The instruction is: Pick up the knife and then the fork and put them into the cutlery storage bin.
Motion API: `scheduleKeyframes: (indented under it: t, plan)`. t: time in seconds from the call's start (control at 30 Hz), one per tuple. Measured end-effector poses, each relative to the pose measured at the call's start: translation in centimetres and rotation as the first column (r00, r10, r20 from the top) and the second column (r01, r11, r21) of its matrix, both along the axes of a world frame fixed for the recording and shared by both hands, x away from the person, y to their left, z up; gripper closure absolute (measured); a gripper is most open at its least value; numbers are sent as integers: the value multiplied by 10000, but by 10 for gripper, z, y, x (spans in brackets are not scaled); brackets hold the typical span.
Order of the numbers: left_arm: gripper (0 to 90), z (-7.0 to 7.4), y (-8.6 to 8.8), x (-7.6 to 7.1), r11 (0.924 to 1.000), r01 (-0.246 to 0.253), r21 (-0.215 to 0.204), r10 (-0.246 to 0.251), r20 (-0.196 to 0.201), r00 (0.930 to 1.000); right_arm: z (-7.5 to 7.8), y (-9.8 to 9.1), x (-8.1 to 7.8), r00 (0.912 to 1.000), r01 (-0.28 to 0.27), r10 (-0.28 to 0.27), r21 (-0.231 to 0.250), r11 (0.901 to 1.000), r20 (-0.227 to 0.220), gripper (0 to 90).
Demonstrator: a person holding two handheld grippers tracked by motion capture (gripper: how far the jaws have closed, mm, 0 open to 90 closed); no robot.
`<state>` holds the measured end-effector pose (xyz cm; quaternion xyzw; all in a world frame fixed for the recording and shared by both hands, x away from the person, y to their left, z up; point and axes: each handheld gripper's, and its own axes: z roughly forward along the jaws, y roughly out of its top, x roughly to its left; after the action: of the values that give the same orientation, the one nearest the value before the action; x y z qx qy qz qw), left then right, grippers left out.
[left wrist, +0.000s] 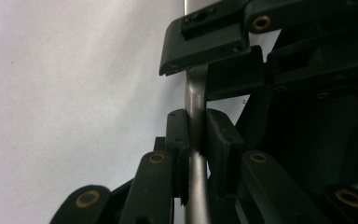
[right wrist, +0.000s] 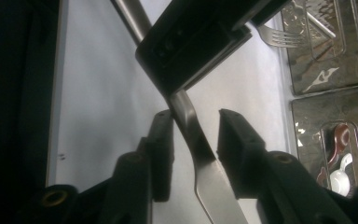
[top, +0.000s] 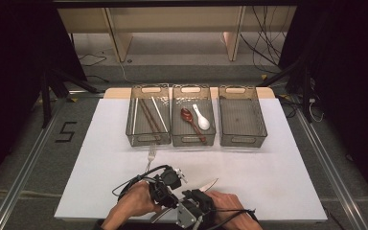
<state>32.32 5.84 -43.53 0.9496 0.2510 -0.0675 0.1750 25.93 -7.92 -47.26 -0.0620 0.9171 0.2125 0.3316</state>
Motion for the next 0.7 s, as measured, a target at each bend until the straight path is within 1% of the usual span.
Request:
scheduleKeyframes:
  t: [0.07,0.13,0.17,0.3,0.33,0.4,0.53,0.7]
  plan:
    - [792,0,0,0,10000,5,-41,-5,-46,10000,0,-1,-1,9999,-101,101,-11,9999,43,709]
    - [792,0,1,0,10000,23,-60,-23,-78,10000,0,-1,-1,9997,-224,225,-118,9997,112,723]
    - [792,0,1,0,10000,25,-70,-26,-86,10000,0,-1,-2,9991,-347,353,-276,9990,230,729]
    - [792,2,1,0,9999,23,-145,-24,-59,10000,0,-2,-3,9977,-546,560,-370,9978,390,750]
    - [791,2,2,1,9998,83,-158,-84,-92,9999,0,-2,-3,9969,-655,674,-460,9968,403,758]
    - [791,3,3,1,9996,89,-273,-91,-88,9999,0,-2,-4,9971,-642,659,-455,9969,371,778]
    - [790,5,4,2,9992,59,-394,-63,-121,9999,0,-3,-4,9962,-813,829,-593,9949,249,827]
    - [789,5,4,3,9989,97,-468,-107,-200,9997,2,-3,-4,9960,-865,877,-682,9939,149,839]
